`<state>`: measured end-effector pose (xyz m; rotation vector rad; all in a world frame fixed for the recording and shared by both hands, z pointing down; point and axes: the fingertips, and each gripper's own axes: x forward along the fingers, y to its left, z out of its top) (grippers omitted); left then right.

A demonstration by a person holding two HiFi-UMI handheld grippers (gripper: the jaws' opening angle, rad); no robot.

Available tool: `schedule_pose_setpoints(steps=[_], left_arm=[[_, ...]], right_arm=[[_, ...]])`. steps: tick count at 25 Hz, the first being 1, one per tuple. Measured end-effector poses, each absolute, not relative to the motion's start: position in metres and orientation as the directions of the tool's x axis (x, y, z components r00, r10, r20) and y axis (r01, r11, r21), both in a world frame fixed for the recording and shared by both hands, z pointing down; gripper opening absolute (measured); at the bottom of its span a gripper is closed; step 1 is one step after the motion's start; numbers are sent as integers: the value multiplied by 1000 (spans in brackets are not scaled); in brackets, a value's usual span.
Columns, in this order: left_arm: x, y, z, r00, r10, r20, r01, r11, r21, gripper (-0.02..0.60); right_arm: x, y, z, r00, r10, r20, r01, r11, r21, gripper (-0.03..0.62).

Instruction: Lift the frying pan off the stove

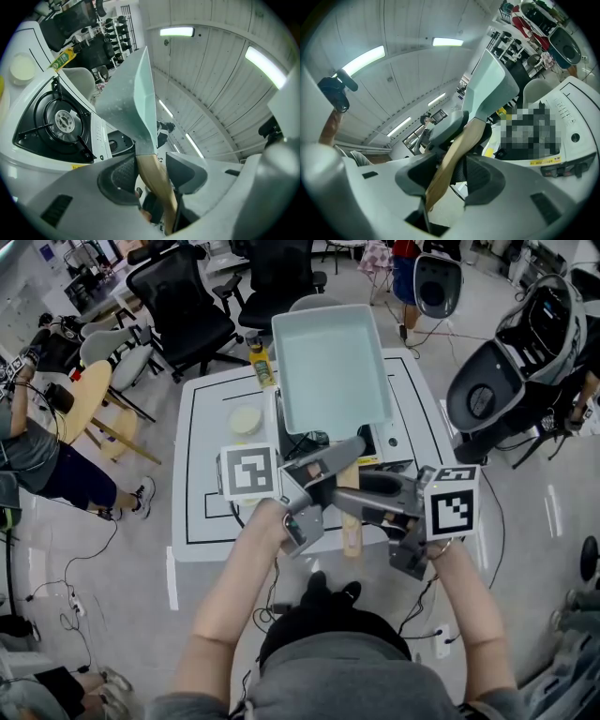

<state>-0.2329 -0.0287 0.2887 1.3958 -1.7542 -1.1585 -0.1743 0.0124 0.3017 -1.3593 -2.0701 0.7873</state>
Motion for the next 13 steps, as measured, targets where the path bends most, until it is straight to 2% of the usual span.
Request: schedule_pose_setpoints(steps=[13], left_arm=[[-233,-28,288,-267,-962,-62,-416,57,908,183]], right_arm=[[-175,13,301,-342,933,114,613,314,-725,187]])
